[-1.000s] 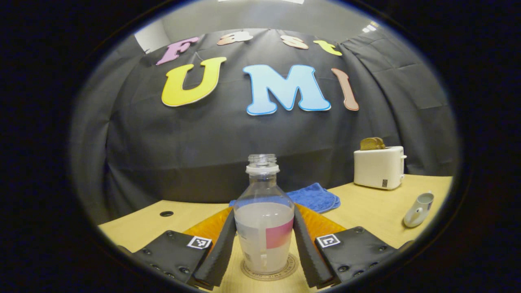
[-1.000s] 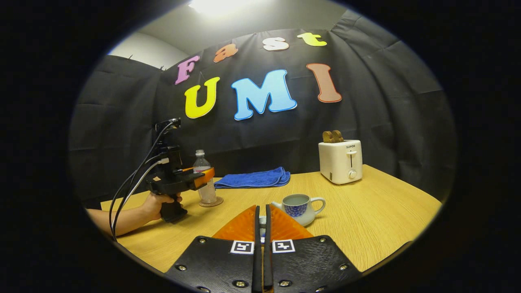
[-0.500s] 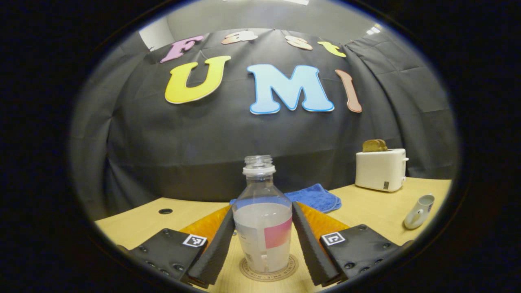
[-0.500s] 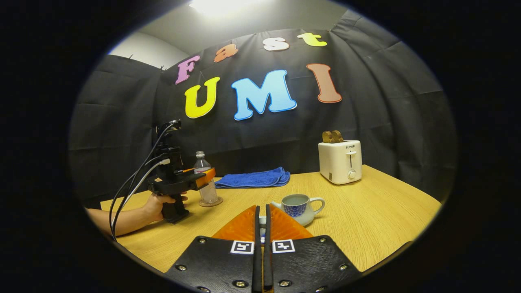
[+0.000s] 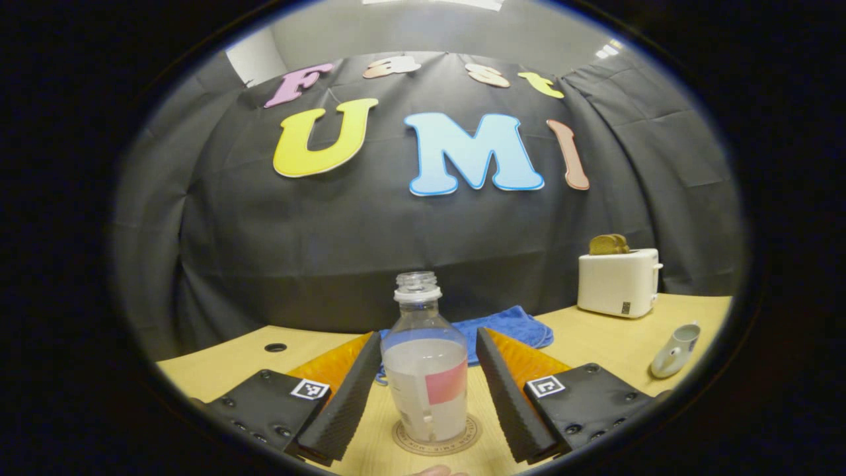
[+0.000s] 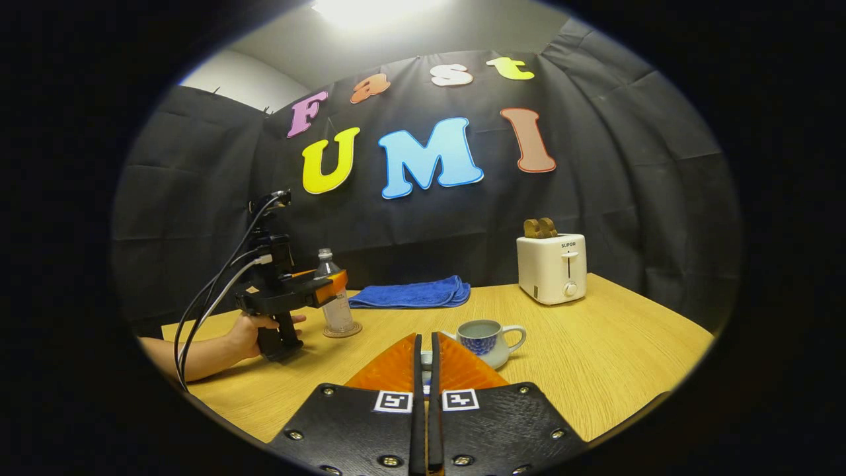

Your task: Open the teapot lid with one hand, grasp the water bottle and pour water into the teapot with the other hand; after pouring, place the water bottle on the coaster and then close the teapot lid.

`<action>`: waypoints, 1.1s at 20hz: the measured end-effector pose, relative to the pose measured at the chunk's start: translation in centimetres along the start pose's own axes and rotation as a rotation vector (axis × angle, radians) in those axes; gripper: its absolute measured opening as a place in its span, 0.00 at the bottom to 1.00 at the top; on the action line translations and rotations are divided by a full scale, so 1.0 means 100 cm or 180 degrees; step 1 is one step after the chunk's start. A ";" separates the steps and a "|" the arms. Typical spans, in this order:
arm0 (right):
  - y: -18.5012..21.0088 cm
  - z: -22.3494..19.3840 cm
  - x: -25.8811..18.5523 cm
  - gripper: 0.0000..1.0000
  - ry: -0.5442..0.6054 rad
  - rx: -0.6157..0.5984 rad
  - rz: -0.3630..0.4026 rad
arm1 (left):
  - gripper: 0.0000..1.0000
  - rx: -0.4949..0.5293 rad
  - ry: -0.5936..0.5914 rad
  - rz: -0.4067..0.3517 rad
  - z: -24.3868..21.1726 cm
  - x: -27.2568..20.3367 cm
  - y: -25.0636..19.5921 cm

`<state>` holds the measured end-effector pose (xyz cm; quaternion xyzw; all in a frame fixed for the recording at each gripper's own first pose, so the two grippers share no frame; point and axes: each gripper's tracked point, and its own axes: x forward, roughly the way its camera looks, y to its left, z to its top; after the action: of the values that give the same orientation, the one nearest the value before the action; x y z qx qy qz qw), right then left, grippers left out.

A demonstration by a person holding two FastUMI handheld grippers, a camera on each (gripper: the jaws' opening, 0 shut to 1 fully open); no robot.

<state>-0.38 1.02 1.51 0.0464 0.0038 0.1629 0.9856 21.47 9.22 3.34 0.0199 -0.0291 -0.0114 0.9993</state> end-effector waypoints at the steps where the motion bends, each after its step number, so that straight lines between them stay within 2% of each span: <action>1: 0.001 0.001 -0.001 0.02 -0.0003 -0.0005 0.0006 | 0.98 0.0009 -0.0010 0.0007 0.002 -0.002 0.001; 8: 0.006 0.010 -0.008 0.02 -0.0057 -0.0044 0.0001 | 0.98 0.0069 -0.0055 0.0025 0.015 -0.033 0.004; 12: -0.004 0.017 -0.004 0.02 -0.0147 0.0098 -0.0082 | 0.98 0.0059 -0.0152 0.0002 0.029 -0.074 -0.001; 17: -0.035 0.033 0.035 0.02 -0.0273 0.0022 -0.0340 | 0.98 0.0020 -0.0225 -0.0134 0.053 -0.139 -0.028; 20: -0.053 0.024 0.069 0.02 -0.0202 -0.0046 -0.0501 | 0.98 -0.0023 -0.0354 -0.0220 0.069 -0.168 -0.044; 22: -0.054 0.016 0.086 0.02 -0.0159 -0.0011 -0.0499 | 0.98 -0.0108 -0.0396 -0.0312 0.066 -0.174 -0.052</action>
<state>9.56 -1.44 2.70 0.0483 -0.0175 0.0841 0.9951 3.65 4.21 8.76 0.0036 -0.0899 -0.0621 0.9940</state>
